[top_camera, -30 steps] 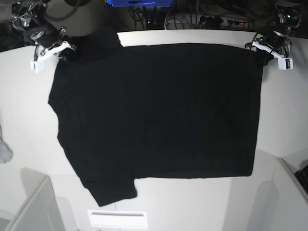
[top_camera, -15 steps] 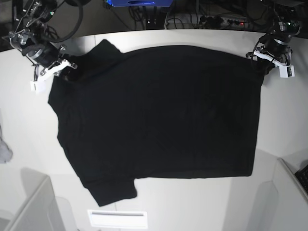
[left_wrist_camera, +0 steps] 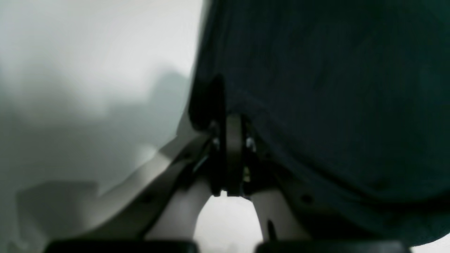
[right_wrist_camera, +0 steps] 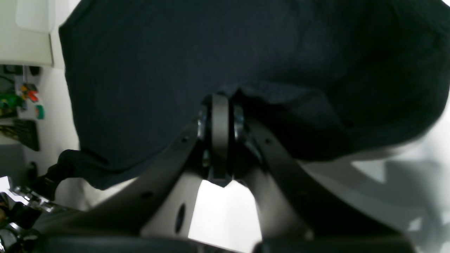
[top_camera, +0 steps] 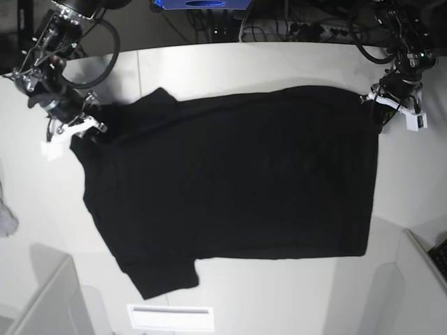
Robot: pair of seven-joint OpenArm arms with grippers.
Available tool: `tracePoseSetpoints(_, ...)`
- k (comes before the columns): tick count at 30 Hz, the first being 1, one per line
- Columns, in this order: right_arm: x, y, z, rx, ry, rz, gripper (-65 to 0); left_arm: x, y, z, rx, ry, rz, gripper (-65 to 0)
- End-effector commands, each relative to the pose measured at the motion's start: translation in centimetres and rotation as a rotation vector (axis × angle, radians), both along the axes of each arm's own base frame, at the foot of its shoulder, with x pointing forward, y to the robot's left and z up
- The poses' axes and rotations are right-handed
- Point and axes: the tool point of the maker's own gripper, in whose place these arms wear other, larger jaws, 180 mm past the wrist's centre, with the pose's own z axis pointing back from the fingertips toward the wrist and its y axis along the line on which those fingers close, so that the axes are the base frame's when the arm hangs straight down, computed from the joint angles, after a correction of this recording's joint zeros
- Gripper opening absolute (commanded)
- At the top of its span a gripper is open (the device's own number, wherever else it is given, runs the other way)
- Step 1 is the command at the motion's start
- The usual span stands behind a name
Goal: Fold the T-shirt properly
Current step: 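Lift the shoulder edge with both grippers and fold it toward the hem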
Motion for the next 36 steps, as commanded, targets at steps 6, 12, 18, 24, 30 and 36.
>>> tracePoseSetpoints(6, 2.2, -0.4, 0.2, 0.039, -0.028, -0.015, -65.0, 1.2, 0.6, 1.2, 0.010, -0.048, 0.009, -65.0)
tracePoseSetpoints(12, 4.4, -0.9, 0.0, 0.070, -0.034, -0.028, -65.0, 1.9, 1.2, 1.2, -0.005, -0.050, 0.071, -65.0)
tracePoseSetpoints(18, 5.9, -1.2, 0.2, 0.090, -0.044, -0.035, -65.0, 3.3, 1.1, 2.0, -0.007, -0.086, 0.070, -65.0)
tracePoseSetpoints(24, 7.6, -1.1, 0.4, 0.125, -0.049, -0.040, -65.0, 4.0, 1.1, 2.5, -0.009, -0.105, 0.070, -65.0)
tracePoseSetpoints(30, 9.0, -1.1, 0.6, 0.122, -0.054, -0.043, -65.0, 4.3, 1.7, 1.9, -0.033, -0.092, 0.119, -65.0)
tracePoseSetpoints(36, 9.7, -1.6, 0.7, 0.067, -0.046, -0.047, -65.0, 5.1, 1.9, 1.6, -0.052, -0.097, 0.130, -65.0)
